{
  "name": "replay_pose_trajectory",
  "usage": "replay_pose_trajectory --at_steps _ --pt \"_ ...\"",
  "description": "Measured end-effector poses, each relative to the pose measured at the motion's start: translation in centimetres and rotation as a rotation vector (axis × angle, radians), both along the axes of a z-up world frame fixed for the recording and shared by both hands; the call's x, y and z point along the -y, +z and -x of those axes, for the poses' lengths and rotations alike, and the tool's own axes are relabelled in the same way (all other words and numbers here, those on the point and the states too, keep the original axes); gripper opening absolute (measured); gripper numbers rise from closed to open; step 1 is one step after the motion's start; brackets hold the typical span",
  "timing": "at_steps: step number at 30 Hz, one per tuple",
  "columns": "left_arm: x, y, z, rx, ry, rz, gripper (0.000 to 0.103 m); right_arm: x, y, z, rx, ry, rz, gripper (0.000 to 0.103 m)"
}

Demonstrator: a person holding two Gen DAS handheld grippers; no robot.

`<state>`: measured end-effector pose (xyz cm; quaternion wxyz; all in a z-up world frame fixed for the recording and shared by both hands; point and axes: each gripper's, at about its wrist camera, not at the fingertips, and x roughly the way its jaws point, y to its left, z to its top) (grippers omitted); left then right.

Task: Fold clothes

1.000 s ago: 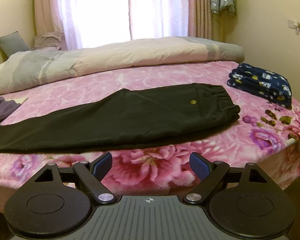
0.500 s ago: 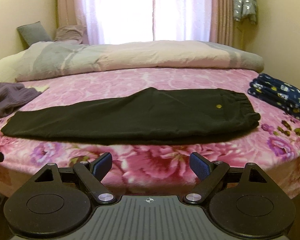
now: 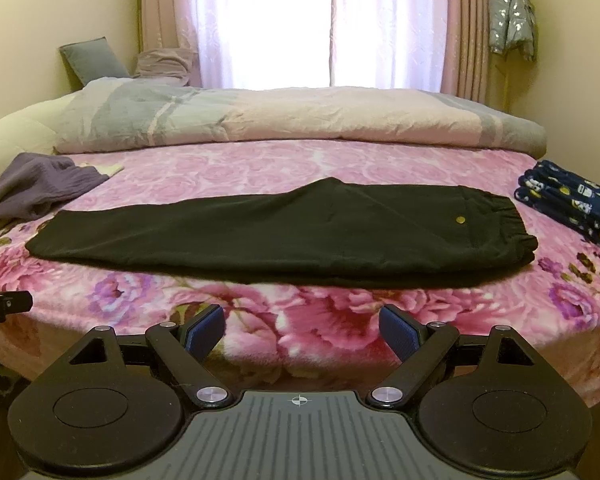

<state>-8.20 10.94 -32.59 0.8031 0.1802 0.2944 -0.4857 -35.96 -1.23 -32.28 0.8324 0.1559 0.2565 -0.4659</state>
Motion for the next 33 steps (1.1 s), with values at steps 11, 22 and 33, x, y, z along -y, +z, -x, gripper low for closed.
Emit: replay_pose_trajectory --at_steps 11,22,33 --pt "0.5 1.1 1.1 0.005 -0.026 0.003 0.056 -0.1 1.1 0.9 0.011 -0.011 0.013 0.087" --pt "5.8 0.3 0.1 0.004 -0.033 -0.084 0.057 4.7 0.3 0.5 -0.001 -0.056 -0.075 0.087" --pt "9.7 -3.2 -4.6 -0.091 0.044 -0.197 0.057 11.7 -1.9 2.1 -0.043 -0.173 -0.179 0.087"
